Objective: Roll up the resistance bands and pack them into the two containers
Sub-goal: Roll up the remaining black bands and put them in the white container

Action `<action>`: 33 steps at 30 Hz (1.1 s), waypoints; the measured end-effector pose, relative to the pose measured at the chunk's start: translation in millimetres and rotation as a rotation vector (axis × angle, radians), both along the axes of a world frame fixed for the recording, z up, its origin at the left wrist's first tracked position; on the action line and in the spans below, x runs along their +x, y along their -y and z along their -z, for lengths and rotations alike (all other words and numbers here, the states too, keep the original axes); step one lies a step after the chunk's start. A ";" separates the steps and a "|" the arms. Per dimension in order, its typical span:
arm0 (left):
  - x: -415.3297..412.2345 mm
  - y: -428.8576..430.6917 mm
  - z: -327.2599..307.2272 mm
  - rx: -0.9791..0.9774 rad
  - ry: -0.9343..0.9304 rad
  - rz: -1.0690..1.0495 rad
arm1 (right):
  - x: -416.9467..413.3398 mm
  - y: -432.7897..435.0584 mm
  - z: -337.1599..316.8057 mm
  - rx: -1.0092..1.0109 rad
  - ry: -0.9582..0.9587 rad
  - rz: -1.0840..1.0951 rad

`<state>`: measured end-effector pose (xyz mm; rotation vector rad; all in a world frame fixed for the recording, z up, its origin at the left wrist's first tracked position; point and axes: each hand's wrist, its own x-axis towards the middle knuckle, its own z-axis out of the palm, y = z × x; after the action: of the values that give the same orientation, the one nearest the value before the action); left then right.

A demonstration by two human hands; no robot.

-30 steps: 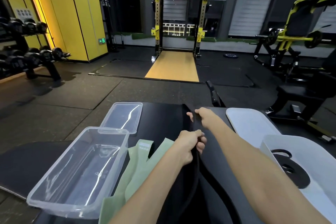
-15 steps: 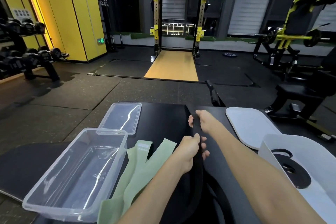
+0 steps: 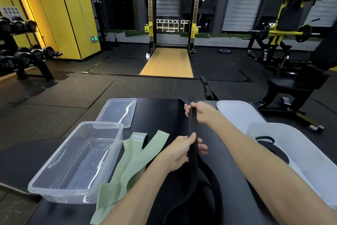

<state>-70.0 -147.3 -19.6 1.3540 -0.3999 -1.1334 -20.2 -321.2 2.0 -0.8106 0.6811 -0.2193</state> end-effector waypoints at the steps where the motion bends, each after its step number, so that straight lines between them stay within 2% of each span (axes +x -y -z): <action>1: -1.2 -5.1 1.9 0.007 0.026 0.038 | 0.0 -0.1 -1.2 -0.012 0.017 0.010; 4: -5.0 -9.0 1.3 -0.005 0.095 -0.007 | -12.5 -10.4 -3.1 -0.111 -0.026 -0.024; 10: -10.7 7.4 -18.2 -0.020 -0.006 -0.191 | -52.8 -37.0 -2.2 -0.249 -0.222 -0.377; 12: -14.3 6.4 -20.4 -0.015 -0.036 -0.209 | -63.2 -42.7 -9.8 -0.245 -0.218 -0.450; 15: -25.0 -7.7 -16.8 -0.036 -0.052 -0.128 | -64.0 -46.5 -20.0 -0.141 -0.107 -0.299; 19: -36.9 -25.0 -10.9 -0.086 -0.036 -0.072 | -63.5 -49.5 -33.9 -0.124 0.084 -0.118; 22: -37.8 -20.2 -8.7 -0.073 0.033 -0.158 | -72.2 -54.1 -32.4 -0.196 0.057 -0.175; 27: -38.3 -6.4 -9.6 0.002 0.138 -0.217 | -101.0 -70.6 -22.6 -0.416 -0.164 -0.440; 29: -45.8 -12.3 -7.7 -0.016 0.099 -0.175 | -106.8 -71.6 -22.4 -0.388 -0.151 -0.383; 33: -58.6 -28.9 5.7 -0.044 0.056 -0.082 | -110.2 -66.5 -23.1 -0.324 0.001 -0.207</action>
<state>-128.6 -118.5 -25.3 1.3541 -0.4045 -1.0156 -130.3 -254.7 25.1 -1.1841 0.5630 -0.1436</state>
